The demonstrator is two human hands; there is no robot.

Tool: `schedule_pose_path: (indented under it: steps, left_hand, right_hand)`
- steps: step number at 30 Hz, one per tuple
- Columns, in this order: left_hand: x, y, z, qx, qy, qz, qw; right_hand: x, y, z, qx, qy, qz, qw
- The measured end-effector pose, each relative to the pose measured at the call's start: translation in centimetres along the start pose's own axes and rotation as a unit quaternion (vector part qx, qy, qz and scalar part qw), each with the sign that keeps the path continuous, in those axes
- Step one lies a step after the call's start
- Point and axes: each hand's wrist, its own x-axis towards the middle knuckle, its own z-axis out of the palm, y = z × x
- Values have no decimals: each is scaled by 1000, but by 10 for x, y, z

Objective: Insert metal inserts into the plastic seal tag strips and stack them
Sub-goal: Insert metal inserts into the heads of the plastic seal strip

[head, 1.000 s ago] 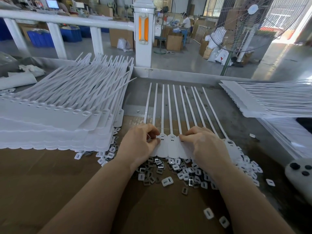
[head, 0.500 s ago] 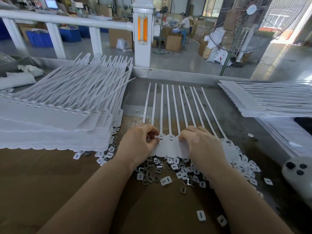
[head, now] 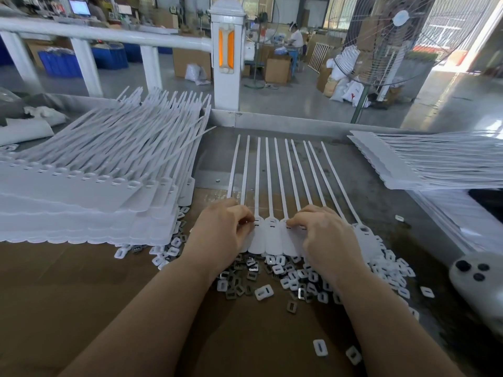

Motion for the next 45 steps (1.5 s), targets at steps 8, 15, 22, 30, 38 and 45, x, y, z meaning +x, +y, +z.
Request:
schedule_pose_path:
  steps: [8, 15, 22, 30, 38, 45]
  left_hand:
    - [-1, 13, -7, 5, 41, 48, 998]
    - [-3, 21, -9, 10, -8, 123, 992]
    - [-4, 36, -2, 17, -137, 179, 974]
    - [-19, 59, 14, 86, -316, 246, 912]
    - [-24, 70, 19, 128, -293, 230, 919]
    - [-25, 89, 25, 113, -268, 250, 924]
  right_hand:
    - [1, 1, -5, 247, 122, 124, 953]
    - [3, 6, -3, 304, 148, 156, 928]
    - [11, 7, -11, 442, 172, 204, 856]
    - [19, 5, -20, 523, 150, 245, 803]
    - [22, 3, -30, 552, 153, 262, 777]
    - [27, 3, -37, 566, 157, 246, 771]
